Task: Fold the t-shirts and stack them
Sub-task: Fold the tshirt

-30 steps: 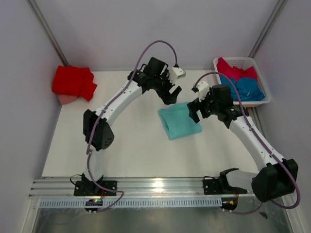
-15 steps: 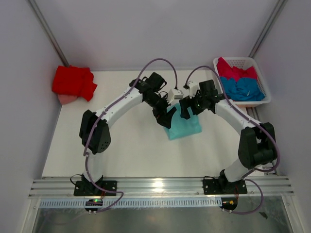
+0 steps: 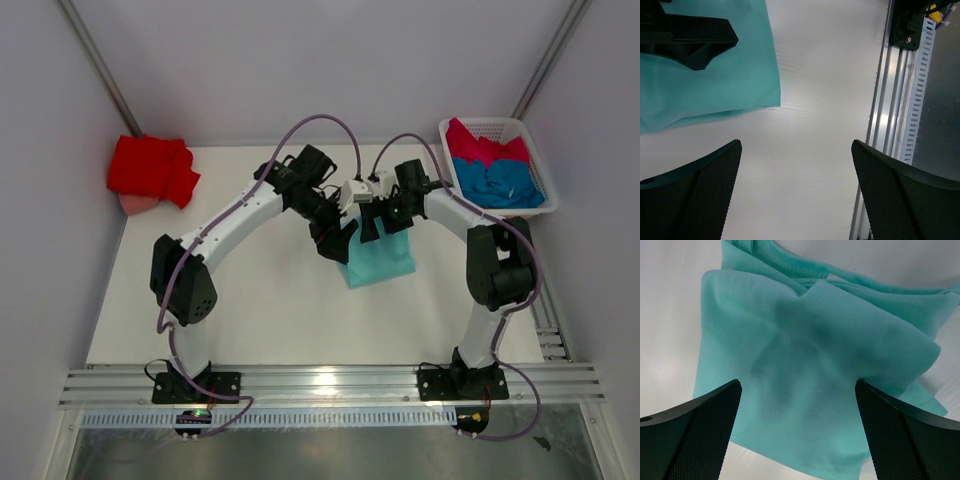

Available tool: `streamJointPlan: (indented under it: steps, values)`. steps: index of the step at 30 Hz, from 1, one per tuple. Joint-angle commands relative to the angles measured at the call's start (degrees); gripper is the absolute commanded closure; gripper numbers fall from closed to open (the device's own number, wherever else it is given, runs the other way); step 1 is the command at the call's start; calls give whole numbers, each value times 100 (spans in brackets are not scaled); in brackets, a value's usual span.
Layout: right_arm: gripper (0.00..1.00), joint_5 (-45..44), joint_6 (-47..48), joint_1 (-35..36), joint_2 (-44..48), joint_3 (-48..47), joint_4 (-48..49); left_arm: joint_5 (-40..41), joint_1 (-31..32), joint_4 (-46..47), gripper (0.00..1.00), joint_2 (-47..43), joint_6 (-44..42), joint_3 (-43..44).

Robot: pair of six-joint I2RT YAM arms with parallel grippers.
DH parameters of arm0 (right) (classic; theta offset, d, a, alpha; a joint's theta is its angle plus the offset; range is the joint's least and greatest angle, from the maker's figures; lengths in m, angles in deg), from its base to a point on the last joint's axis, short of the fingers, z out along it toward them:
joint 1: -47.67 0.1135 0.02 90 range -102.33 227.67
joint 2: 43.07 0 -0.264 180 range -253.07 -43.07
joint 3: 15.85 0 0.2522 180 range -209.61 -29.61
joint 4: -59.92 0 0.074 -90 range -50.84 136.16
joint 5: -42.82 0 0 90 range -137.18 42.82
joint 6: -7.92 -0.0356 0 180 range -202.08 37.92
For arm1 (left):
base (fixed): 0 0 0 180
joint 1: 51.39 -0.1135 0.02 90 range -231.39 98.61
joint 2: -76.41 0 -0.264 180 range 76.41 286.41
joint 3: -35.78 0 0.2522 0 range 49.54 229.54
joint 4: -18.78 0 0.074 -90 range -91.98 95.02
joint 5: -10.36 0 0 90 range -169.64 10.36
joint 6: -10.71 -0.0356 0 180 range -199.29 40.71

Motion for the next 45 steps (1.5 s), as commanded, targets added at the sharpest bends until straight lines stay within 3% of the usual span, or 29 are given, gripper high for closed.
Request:
streamJointPlan:
  steps: [1, 9, 15, 27, 30, 36, 38, 45]
  values:
    - [1, 172, -278, -10, -317, -300, -167, -124, 8, -24, 7, -275, -71, -69]
    - [1, 944, -744, -256, -916, -169, -61, -1, 96, -147, 6, -284, -114, -156]
    - [1, 832, -543, -283, -829, -98, -87, 61, 157, -94, 6, -267, -123, -201]
    - [1, 269, 328, -283, 1243, -476, -405, 192, 272, 134, 1, 137, -203, -148]
    - [0, -169, 197, -283, 1928, -318, -37, 219, 325, 205, 1, 278, -246, -139]
    - [1, -2874, -199, -283, 3239, 657, 1465, 272, 377, 459, 1, 726, -238, -86]
    - [1, -3254, -86, -283, 3539, 930, 1617, 368, 447, 521, 1, 980, -264, -34]
    - [1, -3274, 160, -283, 3777, 1404, 1521, 860, 764, 443, 1, 1806, -422, 590]
